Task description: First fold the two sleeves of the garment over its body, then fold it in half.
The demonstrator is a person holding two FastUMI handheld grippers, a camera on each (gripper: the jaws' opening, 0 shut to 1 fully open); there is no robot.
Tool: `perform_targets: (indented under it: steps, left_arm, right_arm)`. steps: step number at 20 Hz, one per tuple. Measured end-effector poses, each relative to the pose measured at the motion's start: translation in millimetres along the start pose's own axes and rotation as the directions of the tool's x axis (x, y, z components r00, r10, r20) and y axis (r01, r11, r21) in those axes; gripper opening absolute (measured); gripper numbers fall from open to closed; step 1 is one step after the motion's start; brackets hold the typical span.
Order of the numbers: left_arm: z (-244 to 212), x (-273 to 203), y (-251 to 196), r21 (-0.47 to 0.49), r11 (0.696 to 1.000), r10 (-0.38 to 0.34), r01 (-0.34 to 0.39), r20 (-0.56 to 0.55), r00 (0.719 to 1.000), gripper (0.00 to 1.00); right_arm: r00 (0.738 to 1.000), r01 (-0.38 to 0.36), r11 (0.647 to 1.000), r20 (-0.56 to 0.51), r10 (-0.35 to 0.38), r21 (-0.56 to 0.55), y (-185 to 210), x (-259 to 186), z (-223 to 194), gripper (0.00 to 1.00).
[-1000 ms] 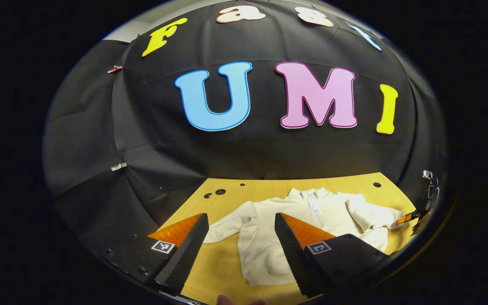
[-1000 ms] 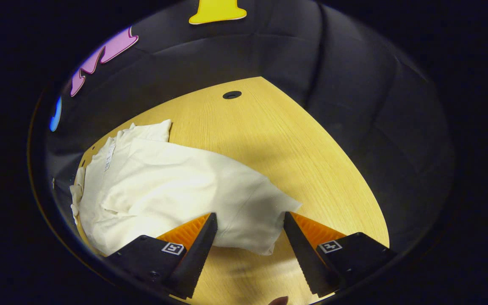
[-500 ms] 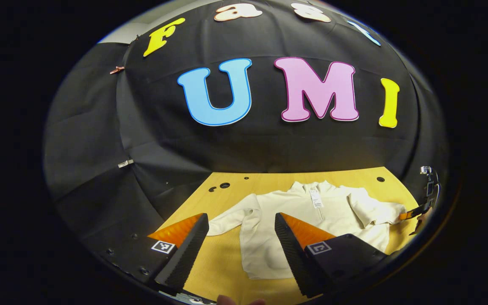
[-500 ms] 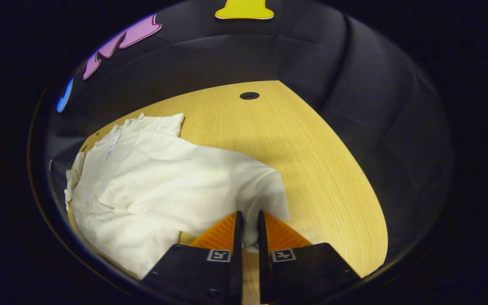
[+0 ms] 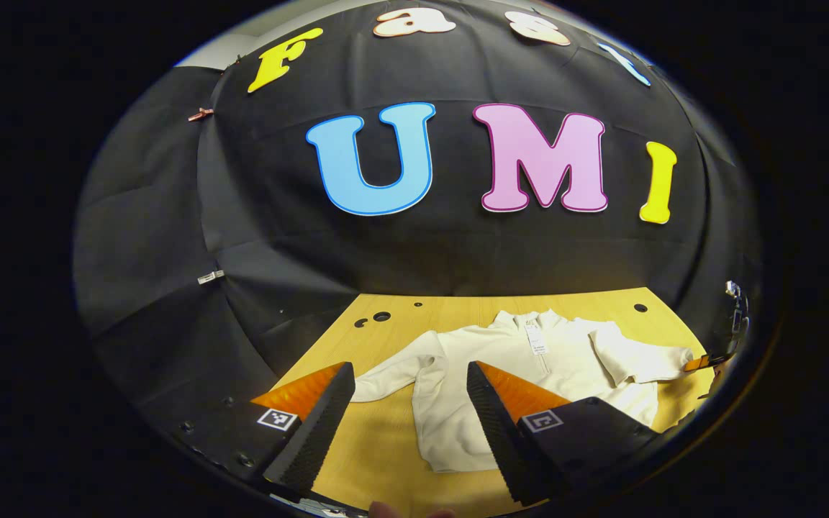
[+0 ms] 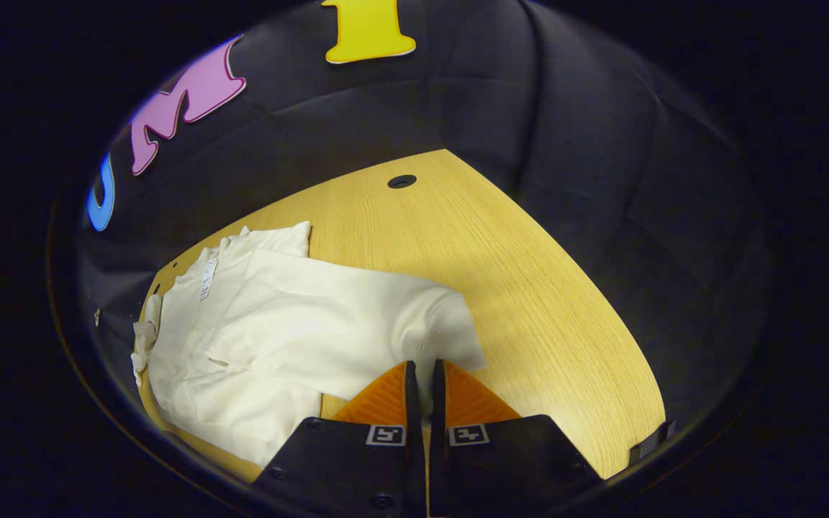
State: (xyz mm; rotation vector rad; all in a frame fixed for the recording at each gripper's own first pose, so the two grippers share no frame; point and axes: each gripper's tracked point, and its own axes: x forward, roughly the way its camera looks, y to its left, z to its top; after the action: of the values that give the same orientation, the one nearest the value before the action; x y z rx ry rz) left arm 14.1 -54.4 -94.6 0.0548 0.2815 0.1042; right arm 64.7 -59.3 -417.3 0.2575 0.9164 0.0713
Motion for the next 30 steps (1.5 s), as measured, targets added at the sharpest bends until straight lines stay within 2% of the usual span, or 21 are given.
perform_targets:
  steps: [7, 16, 22, 30]
  left_arm:
    - [-7, 11, 43, -0.012, 0.995, -0.102, 0.103, 0.007, 0.995, 0.97]
    - [-5, 24, 92, -0.006, 0.985, -0.17, 0.171, 0.035, 0.985, 0.97]
    - [-8, 29, 113, 0.0, 0.983, -0.184, 0.184, 0.049, 0.982, 0.97]
    - [-20, 34, 152, -0.028, 0.989, -0.141, 0.142, 0.04, 0.989, 0.97]
  right_arm:
    - [0.992, 0.044, 0.998, 0.116, -0.048, 0.036, 53, -70, -10, 0.07]
    - [0.966, 0.082, 0.996, 0.242, -0.087, 0.031, 108, -121, -14, 0.07]
    - [0.952, 0.01, 0.998, 0.307, 0.011, -0.066, 185, -133, 3, 0.07]
    - [0.936, -0.119, 0.979, 0.311, 0.166, -0.164, 307, -104, 27, 0.06]
